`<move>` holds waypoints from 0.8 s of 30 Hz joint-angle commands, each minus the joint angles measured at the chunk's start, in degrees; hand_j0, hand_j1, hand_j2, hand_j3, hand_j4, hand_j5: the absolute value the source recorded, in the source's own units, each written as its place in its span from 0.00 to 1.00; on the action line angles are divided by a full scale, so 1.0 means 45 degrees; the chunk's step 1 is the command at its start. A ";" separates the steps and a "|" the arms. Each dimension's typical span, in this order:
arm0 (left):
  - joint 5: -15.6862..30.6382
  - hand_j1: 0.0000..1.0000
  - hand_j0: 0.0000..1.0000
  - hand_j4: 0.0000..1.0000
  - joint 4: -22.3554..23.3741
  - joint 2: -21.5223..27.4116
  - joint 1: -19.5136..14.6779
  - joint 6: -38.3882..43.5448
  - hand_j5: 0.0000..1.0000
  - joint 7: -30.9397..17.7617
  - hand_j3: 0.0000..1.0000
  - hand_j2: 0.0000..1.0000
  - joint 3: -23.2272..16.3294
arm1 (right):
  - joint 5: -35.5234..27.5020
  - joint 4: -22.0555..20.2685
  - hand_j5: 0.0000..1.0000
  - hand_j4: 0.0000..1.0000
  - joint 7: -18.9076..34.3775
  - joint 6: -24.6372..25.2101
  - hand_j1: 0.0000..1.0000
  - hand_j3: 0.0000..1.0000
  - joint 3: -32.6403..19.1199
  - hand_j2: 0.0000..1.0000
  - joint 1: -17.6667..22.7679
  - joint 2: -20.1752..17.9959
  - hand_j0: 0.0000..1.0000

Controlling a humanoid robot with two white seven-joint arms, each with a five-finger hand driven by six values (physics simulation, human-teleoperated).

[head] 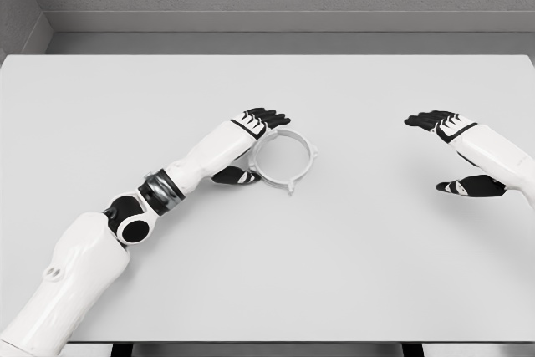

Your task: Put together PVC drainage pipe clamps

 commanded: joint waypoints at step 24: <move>0.0097 1.00 1.00 1.00 -0.0104 -0.0077 0.0000 -0.0005 1.00 0.0007 1.00 1.00 -0.0031 | -0.0098 -0.0008 1.00 1.00 -0.0006 0.0037 1.00 1.00 -0.0002 1.00 0.0000 -0.0005 1.00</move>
